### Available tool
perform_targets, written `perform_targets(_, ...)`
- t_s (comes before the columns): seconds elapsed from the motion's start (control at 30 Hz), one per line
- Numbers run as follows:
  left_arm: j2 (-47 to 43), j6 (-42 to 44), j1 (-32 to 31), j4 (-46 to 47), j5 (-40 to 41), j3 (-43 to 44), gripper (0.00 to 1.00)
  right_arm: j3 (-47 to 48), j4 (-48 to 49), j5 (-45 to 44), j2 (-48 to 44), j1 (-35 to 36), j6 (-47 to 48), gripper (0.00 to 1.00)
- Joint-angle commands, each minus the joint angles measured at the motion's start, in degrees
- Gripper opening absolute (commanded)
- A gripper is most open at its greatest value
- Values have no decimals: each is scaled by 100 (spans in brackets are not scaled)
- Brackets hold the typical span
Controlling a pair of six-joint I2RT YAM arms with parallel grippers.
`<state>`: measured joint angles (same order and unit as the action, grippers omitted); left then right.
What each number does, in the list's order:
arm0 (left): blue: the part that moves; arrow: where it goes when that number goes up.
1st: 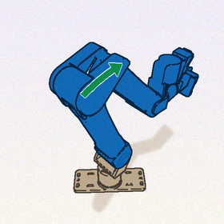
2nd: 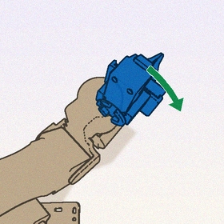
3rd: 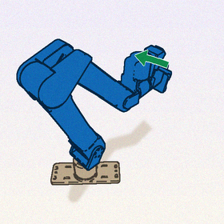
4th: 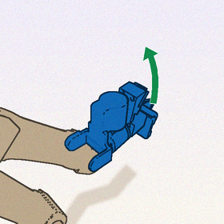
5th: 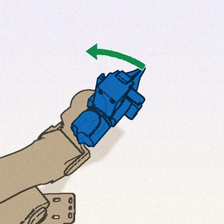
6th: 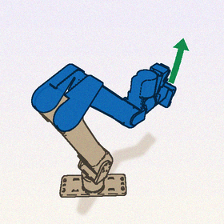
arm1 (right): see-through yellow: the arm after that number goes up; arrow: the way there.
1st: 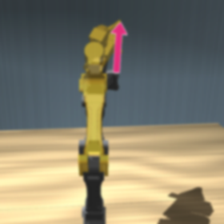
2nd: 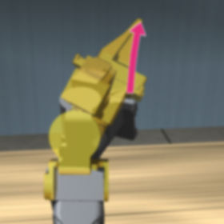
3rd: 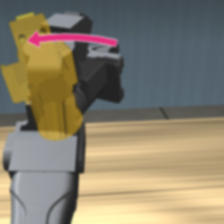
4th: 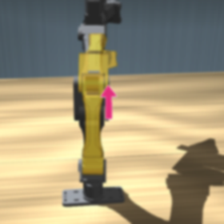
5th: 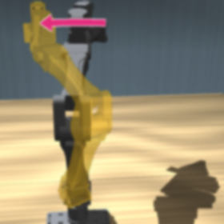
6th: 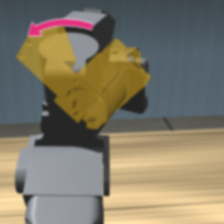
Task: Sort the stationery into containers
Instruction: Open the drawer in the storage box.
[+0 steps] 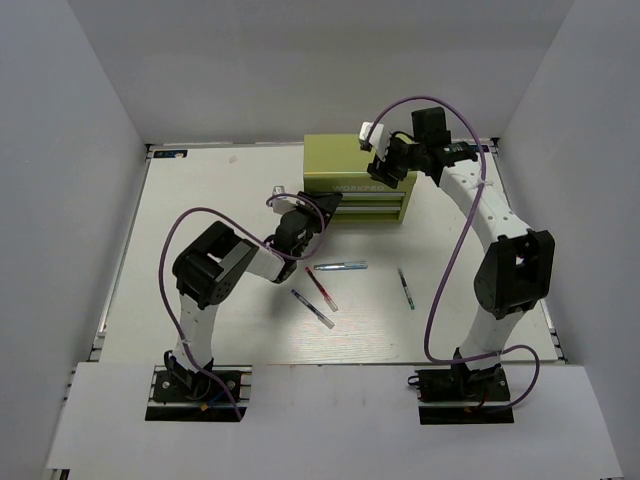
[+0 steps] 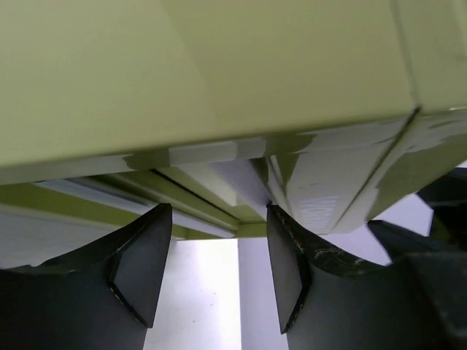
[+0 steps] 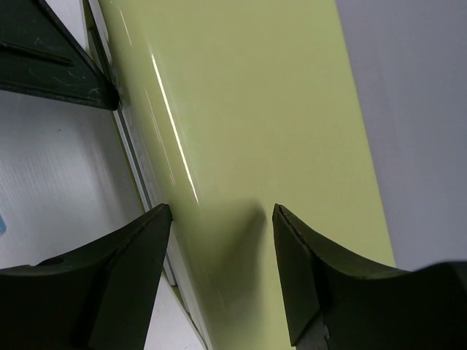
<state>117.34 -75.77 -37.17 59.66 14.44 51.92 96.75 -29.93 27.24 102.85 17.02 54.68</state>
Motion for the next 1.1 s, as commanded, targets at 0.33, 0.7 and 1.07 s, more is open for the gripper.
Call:
perform_targets(0.33, 280, -157, -63, 758, 182, 485, 63, 212, -179, -360, 253, -23, 184, 64)
perform_targets(0.7, 904, -325, -291, 1275, 665, 1127, 55, 362, -584, -430, 332, -32, 342, 55)
perform_targets(1.07, 1062, -614, -651, 1891, 2071, 995, 49, 406, -882, -457, 368, -49, 395, 51)
